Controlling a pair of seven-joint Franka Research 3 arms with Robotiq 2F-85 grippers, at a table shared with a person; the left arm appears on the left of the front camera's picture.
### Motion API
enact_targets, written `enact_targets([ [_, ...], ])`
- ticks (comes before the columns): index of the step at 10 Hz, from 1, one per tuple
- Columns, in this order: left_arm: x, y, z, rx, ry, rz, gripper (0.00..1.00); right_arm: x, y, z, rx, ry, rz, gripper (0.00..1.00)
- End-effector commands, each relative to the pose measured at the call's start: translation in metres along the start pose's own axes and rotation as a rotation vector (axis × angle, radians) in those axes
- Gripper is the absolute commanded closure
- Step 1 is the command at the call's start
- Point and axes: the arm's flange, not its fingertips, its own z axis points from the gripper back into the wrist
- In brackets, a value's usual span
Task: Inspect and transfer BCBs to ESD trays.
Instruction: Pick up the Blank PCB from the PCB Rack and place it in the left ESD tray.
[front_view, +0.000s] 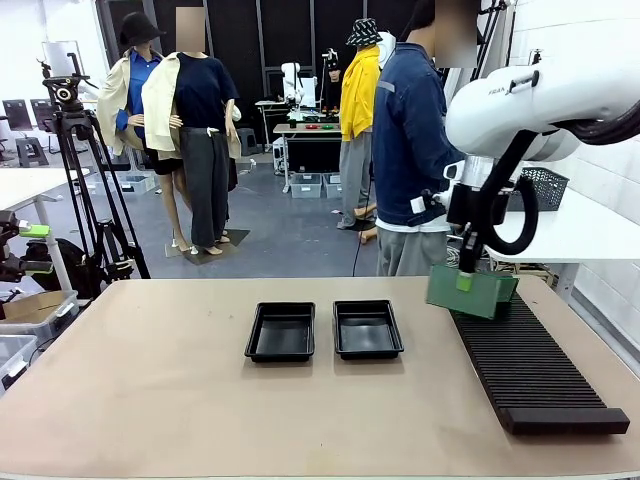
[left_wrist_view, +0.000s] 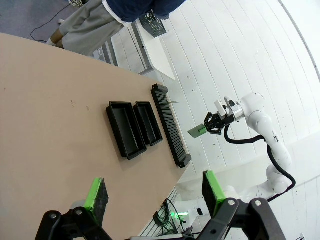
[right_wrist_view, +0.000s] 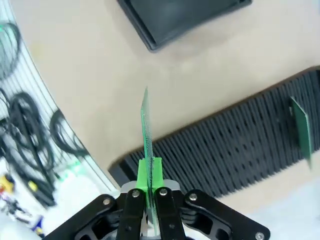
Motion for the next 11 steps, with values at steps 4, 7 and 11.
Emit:
enact_targets([
  [4,0.0,-0.002,0.001,-0.001,-0.004,-0.003,0.0,0.053,0.019,-0.007,0.061,-0.207,-0.409,1.0],
  [7,0.0,-0.002,0.001,-0.001,-0.004,-0.003,0.0,0.085,0.03,-0.011,0.142,-0.227,-0.55,1.0],
  [11,0.0,-0.002,0.001,-0.001,-0.004,-0.003,0.0,0.127,0.034,-0.019,0.199,-0.327,-0.785,1.0],
])
